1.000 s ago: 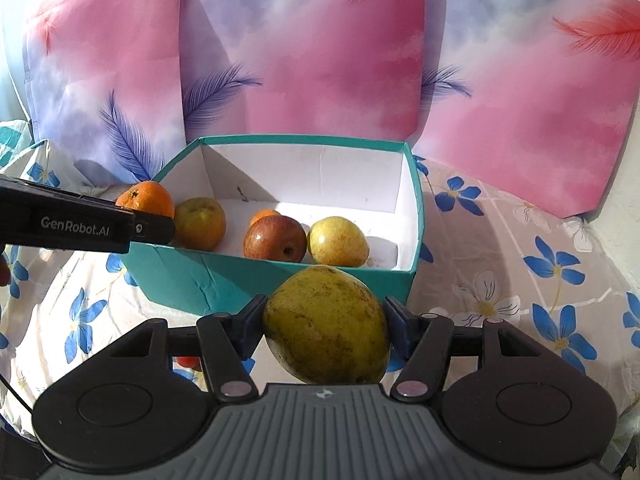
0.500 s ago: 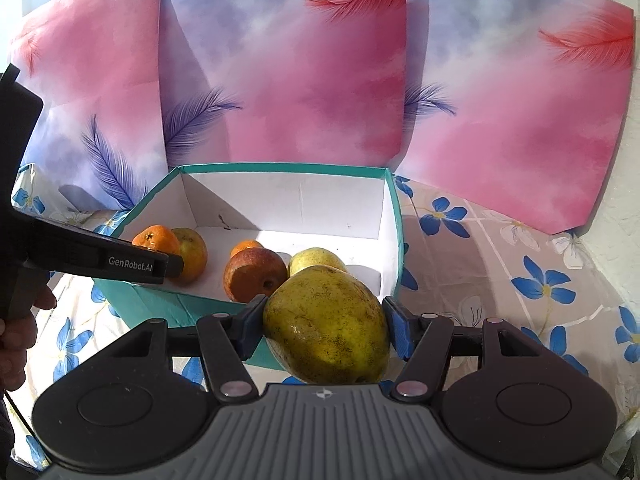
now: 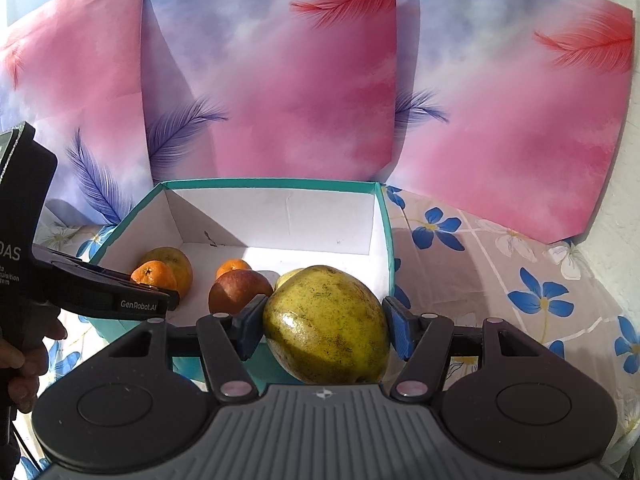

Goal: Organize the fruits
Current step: 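Lower the tangerine into the box and open the left tool while the right tool carries the pear, then lower the large green pear into the box and open the right tool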

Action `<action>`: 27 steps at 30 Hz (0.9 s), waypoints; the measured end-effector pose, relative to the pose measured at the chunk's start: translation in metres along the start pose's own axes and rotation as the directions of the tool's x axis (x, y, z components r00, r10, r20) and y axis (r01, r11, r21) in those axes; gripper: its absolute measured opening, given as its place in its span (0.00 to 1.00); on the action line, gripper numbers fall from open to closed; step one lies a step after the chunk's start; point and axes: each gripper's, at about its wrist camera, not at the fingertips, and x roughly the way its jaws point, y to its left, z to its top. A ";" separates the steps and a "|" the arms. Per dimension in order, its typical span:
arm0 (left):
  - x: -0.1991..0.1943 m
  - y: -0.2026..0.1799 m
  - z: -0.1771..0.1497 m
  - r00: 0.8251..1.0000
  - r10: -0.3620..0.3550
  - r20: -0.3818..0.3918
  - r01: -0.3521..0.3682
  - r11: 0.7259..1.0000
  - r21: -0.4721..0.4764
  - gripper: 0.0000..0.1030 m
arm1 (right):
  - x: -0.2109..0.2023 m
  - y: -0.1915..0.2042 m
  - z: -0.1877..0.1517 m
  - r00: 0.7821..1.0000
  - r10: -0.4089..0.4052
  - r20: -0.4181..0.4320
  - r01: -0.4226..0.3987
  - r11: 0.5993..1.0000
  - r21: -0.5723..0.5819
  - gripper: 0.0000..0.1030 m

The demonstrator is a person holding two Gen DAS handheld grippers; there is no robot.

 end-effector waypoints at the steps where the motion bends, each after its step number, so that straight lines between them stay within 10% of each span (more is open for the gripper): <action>1: 0.003 0.000 0.000 1.000 0.005 -0.006 -0.005 1.000 0.001 0.44 | 0.001 0.000 0.001 1.000 0.000 0.001 0.000 1.000 0.001 0.60; 14: 0.023 0.004 0.001 0.998 0.050 -0.041 -0.050 0.999 -0.001 0.48 | 0.008 0.002 0.008 1.000 -0.001 0.010 0.001 1.000 -0.009 0.60; 27: -0.052 0.008 -0.013 0.992 0.034 0.124 -0.026 0.998 -0.061 0.94 | 0.014 0.005 0.012 1.000 0.002 0.020 -0.001 1.000 -0.014 0.60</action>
